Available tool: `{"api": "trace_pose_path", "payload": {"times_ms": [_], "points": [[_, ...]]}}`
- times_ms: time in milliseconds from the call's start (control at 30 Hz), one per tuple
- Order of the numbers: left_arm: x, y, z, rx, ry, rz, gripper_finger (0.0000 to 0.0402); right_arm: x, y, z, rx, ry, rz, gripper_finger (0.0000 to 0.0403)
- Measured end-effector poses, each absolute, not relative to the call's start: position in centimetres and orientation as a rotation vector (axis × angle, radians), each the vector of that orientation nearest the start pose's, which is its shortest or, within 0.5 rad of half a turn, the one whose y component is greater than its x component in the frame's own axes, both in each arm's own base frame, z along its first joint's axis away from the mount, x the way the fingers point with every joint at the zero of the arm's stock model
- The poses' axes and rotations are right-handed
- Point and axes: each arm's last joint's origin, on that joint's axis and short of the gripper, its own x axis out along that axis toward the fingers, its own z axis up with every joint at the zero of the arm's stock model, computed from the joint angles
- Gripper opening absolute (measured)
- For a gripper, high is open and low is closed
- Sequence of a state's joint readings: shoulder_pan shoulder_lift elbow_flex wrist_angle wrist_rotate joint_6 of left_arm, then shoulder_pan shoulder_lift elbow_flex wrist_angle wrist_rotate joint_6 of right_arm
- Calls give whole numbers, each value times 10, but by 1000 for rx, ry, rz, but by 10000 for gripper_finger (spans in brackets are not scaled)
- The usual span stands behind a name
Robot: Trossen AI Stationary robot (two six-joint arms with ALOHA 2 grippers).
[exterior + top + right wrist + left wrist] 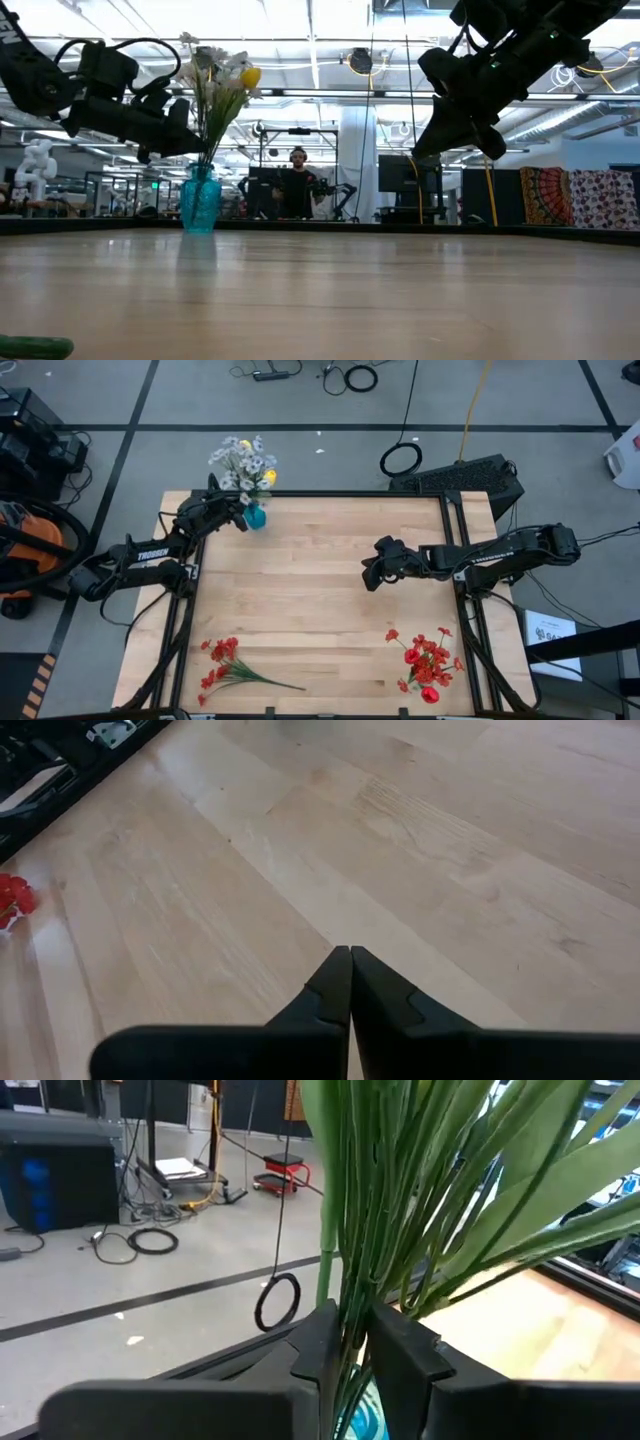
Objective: Sort flowers into vase by color
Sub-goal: Put the white flowers into the blue vase
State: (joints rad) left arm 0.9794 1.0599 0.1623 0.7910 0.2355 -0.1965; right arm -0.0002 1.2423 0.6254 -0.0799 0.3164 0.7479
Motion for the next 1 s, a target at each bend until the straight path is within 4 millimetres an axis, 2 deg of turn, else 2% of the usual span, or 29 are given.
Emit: {"api": "trace_pose_path", "payload": {"times_ms": [500, 800, 1000], "points": [[110, 148, 165, -268, 69, 677, 68, 242, -9, 199, 602, 540, -544, 0], [110, 148, 164, -270, 73, 670, 162, 242, -9, 199, 598, 541, -543, 0], [110, 147, 169, -252, 47, 674, 175, 242, -9, 199, 591, 543, -540, 0]]}}
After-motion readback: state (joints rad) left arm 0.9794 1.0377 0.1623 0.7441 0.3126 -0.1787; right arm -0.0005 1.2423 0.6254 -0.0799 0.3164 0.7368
